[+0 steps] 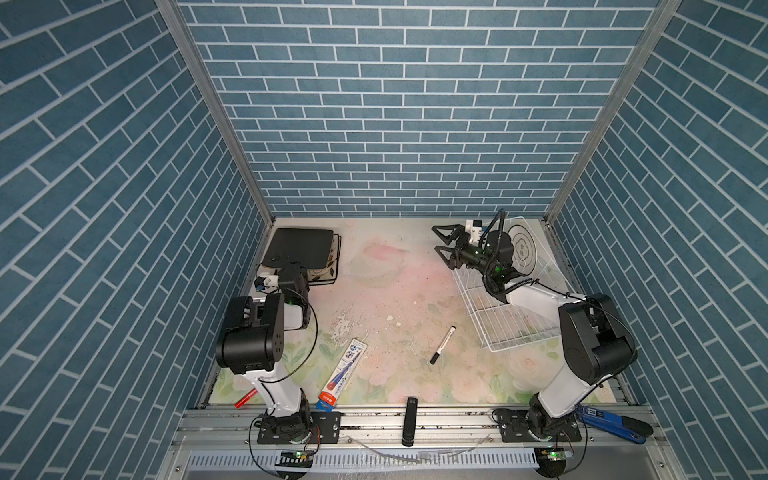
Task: Unload the plates from the dish rack
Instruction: 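Lower the dark plate with the left gripper beside the flowered plate stack, then tilt the dark plate down onto the flowered stack with the left gripper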
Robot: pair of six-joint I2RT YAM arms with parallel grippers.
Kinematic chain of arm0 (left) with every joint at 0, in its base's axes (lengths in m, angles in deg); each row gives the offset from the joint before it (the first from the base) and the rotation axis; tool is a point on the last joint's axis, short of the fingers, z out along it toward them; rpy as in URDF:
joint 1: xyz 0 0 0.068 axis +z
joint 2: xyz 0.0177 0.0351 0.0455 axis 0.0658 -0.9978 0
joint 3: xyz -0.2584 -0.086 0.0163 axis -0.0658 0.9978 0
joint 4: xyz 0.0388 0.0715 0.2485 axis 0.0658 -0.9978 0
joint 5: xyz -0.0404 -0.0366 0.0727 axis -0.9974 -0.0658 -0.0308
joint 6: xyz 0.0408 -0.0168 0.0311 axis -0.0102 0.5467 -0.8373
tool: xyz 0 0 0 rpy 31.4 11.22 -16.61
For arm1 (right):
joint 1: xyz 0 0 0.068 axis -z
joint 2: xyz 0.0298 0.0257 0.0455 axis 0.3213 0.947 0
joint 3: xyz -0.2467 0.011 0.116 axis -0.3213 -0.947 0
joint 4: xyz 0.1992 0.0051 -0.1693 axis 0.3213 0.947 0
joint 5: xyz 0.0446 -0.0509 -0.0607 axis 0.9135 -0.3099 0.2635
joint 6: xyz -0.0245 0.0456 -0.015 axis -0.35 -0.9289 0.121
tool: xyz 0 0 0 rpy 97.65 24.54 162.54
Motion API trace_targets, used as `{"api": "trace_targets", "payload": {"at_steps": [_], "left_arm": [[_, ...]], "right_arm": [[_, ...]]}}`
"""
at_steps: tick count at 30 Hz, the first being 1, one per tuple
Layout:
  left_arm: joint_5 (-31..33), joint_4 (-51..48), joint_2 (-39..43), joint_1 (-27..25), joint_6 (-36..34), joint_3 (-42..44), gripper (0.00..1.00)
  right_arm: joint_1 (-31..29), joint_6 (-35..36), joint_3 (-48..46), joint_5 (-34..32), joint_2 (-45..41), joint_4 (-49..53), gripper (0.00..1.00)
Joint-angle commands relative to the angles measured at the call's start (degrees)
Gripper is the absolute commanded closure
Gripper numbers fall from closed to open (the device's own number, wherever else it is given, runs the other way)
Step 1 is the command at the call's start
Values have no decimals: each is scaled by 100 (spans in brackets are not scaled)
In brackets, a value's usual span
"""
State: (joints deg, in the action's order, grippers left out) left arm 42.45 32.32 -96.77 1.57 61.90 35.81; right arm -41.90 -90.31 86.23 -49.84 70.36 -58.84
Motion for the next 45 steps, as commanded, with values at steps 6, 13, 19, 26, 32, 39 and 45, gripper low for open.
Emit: {"api": "trace_targets", "payload": {"at_steps": [6, 13, 19, 26, 32, 39, 45], "left_arm": [[-17, 1157, -56, 28, 231, -346, 100], [-55, 1141, -129, 28, 279, -416, 100], [-91, 1090, -188, 28, 277, -483, 100], [-97, 1088, -293, 28, 332, -513, 100], [-134, 1080, -362, 28, 319, -563, 100], [-188, 1099, -470, 28, 319, -575, 100], [-199, 1020, -495, 28, 307, -575, 100]], "right_arm": [[22, 187, 135, 146, -124, 102, 1], [26, 187, 111, 150, -73, 59, 1], [22, 169, 132, 159, -11, 27, 1], [42, -14, 128, 203, 131, -216, 1], [48, -24, 101, 189, 140, -288, 1], [81, -41, 91, 177, 118, -324, 1], [108, -42, 93, 169, 87, -384, 1]]}}
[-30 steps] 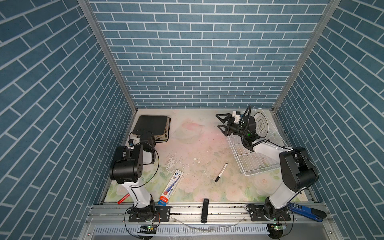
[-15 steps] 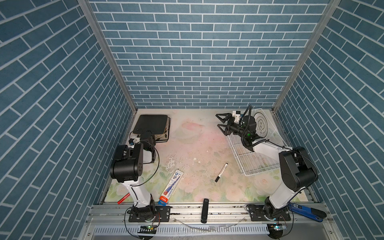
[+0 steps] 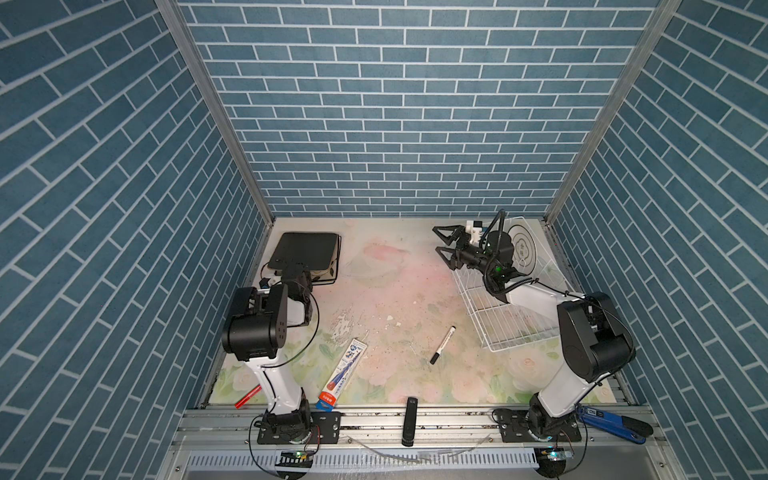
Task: Unload the plates from the dish rack
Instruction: 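Tilt the dark plate down onto the flowered stack with the left gripper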
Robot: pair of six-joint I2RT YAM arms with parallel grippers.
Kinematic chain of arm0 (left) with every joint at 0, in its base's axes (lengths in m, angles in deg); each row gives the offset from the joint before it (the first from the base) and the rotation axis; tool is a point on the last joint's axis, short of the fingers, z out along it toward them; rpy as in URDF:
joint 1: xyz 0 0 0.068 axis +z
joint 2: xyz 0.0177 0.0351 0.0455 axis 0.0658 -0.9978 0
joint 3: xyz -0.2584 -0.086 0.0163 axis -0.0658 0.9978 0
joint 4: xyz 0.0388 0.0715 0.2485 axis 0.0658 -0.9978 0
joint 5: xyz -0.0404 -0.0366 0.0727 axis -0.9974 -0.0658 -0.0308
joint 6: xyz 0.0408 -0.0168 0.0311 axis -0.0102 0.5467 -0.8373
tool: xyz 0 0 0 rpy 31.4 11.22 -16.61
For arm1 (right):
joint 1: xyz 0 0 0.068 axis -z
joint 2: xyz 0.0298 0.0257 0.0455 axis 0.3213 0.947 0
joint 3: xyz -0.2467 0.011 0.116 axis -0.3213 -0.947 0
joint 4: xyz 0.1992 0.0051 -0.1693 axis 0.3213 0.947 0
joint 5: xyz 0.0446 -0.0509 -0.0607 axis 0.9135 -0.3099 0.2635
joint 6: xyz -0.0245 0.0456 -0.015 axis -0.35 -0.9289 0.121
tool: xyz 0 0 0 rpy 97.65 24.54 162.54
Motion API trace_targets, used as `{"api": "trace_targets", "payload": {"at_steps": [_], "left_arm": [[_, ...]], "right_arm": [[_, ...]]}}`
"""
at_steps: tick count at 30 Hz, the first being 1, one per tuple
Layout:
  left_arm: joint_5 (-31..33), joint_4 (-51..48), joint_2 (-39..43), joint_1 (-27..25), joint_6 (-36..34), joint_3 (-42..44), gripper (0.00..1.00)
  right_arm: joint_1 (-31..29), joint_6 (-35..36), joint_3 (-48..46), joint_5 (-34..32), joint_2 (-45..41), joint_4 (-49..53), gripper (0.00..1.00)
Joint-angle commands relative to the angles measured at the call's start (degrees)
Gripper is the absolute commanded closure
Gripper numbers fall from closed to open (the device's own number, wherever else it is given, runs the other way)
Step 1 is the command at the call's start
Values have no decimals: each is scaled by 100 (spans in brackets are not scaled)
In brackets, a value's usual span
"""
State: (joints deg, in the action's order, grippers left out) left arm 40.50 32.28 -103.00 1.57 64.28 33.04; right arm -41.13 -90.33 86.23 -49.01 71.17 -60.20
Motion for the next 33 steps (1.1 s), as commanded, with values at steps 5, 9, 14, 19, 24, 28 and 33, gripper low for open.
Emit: {"api": "trace_targets", "payload": {"at_steps": [5, 9, 14, 19, 24, 28, 33], "left_arm": [[-33, 955, 108, 28, 70, -438, 91], [-49, 803, 153, 28, 78, -447, 77], [-18, 689, 225, 28, 61, -412, 74], [-5, 671, 259, 28, 75, -372, 74], [42, 579, 355, 28, 68, -333, 68], [29, 530, 418, 28, 72, -333, 64], [47, 421, 512, 28, 110, -179, 53]], "right_arm": [[47, -42, 42, 85, -29, -267, 1], [51, -48, -3, 85, -46, -287, 1], [68, -57, -47, 85, -64, -321, 1], [77, -57, -66, 76, -90, -331, 1], [78, -57, -106, 60, -117, -330, 1], [77, -57, -149, 32, -150, -339, 1], [79, -57, -176, 23, -178, -353, 1]]}}
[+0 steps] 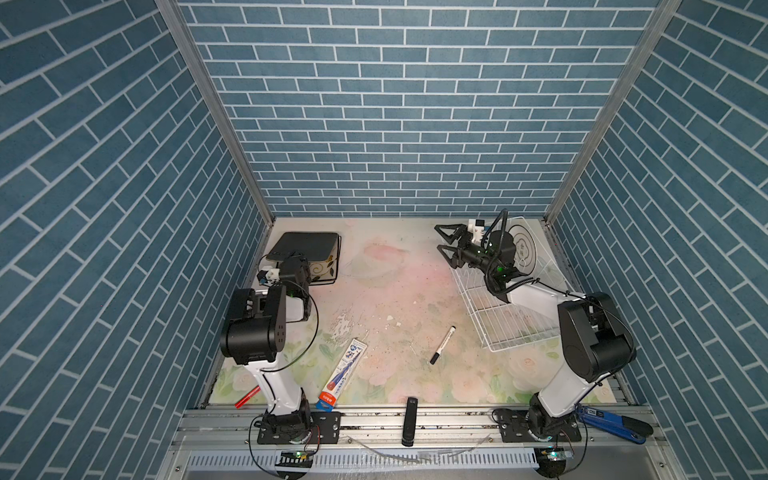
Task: Unload the plates from the dish rack
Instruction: 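Tilt the dark plate down onto the flowered stack with the left gripper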
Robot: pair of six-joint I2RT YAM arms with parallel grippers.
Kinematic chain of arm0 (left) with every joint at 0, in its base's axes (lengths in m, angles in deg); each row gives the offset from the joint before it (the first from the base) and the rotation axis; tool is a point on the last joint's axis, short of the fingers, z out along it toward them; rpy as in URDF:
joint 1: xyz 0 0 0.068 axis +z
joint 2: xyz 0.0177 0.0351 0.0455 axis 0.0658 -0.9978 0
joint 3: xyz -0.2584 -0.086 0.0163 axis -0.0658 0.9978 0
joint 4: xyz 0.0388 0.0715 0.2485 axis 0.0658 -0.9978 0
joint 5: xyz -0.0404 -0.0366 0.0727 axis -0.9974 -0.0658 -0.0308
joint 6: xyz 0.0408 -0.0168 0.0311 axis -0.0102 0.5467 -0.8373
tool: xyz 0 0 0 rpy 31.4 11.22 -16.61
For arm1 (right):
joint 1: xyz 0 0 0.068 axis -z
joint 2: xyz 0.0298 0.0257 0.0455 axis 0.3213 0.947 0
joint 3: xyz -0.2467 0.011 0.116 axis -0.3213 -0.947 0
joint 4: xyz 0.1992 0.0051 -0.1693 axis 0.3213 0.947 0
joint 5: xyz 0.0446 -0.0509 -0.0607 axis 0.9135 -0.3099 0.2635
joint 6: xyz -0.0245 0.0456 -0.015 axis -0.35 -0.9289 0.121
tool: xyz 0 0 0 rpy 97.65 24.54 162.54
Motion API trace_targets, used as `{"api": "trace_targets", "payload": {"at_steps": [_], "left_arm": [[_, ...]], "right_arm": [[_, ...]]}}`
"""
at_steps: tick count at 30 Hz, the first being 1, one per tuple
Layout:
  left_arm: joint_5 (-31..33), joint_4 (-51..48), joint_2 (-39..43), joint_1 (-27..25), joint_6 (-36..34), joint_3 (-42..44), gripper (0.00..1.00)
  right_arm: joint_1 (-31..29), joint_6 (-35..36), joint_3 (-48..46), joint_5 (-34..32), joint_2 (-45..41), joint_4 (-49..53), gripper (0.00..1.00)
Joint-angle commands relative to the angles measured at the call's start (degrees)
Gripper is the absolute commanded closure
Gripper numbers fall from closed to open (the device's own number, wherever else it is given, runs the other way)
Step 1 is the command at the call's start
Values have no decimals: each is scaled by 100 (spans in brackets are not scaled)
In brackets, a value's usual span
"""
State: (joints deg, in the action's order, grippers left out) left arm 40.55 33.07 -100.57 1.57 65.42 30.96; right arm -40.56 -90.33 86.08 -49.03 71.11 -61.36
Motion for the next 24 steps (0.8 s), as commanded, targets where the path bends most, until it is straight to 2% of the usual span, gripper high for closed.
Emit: {"api": "trace_targets", "payload": {"at_steps": [1, 7, 10, 15, 19, 24], "left_arm": [[46, 330, 292, 28, -11, 49, 51], [20, 233, 366, 28, -19, 126, 37], [6, 60, 458, 28, -43, 156, 33], [18, -1003, 883, 28, -238, 74, 25], [162, -1407, 1095, 28, -292, 104, 21], [-50, -1578, 1061, 28, -292, -3, 19]], "right_arm": [[21, -57, -171, 17, -179, -243, 1], [22, -57, -234, 18, -266, -246, 1], [20, -57, -261, 8, -301, -246, 1], [23, -40, -304, -27, -381, -158, 1], [24, -13, -349, -49, -457, -122, 1], [23, -22, -375, -27, -464, -157, 1]]}}
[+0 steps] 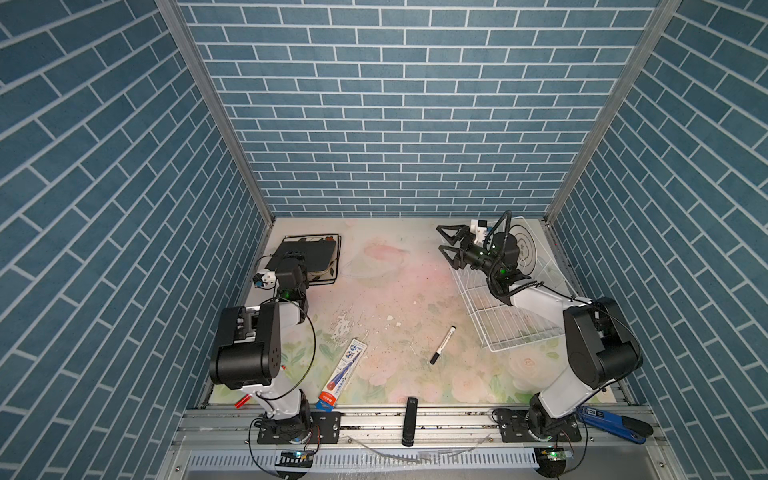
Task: Unload the plates from the dish rack
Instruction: 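Tilt the dark plate down onto the flowered stack with the left gripper, then lay the dark plate flat on the stack and open the left gripper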
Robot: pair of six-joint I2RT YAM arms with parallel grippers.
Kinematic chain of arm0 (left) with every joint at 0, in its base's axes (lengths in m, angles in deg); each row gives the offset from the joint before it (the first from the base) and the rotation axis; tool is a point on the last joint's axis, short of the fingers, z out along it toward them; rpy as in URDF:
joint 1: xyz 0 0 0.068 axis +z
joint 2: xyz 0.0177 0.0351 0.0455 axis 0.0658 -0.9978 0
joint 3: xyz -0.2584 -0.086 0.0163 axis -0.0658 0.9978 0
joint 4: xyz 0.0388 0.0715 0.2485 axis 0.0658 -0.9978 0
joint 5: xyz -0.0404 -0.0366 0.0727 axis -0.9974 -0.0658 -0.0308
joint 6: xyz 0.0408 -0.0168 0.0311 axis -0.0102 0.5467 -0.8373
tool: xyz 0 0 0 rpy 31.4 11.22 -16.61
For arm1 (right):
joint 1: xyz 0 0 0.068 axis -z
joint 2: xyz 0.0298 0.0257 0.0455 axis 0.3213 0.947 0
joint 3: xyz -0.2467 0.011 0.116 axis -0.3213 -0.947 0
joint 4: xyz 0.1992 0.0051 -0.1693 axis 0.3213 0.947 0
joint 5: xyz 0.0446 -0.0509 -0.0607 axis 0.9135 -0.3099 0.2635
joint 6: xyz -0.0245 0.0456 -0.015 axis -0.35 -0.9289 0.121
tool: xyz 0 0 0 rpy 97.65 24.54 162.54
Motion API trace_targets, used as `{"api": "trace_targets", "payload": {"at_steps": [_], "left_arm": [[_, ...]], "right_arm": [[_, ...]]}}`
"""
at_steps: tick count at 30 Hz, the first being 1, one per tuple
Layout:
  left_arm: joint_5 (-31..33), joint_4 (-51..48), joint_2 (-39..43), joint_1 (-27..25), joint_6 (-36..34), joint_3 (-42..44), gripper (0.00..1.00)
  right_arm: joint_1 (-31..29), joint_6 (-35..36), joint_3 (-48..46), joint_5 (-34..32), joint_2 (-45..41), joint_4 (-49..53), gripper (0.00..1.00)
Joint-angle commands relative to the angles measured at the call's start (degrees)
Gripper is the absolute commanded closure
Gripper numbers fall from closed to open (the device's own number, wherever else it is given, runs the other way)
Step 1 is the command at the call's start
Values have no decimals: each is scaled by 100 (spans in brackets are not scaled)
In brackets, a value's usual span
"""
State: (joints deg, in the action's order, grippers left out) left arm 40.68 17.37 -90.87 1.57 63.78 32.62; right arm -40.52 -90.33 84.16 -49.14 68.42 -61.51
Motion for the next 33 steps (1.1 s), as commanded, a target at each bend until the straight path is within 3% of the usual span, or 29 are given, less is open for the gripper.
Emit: {"api": "trace_targets", "payload": {"at_steps": [1, 14, 23, 33], "left_arm": [[-119, -79, 63, 28, -114, -200, 19], [13, -1306, 551, 27, -460, -256, 10], [-743, -1613, 117, 109, -444, -792, 7], [-735, -2116, 177, 107, -588, -917, 2]], "right_arm": [[20, -22, -201, -15, -205, -158, 1], [25, -11, -306, -16, -271, -211, 1], [58, -13, -337, 45, -287, -228, 1], [87, -25, -279, 45, -193, -246, 1]]}}
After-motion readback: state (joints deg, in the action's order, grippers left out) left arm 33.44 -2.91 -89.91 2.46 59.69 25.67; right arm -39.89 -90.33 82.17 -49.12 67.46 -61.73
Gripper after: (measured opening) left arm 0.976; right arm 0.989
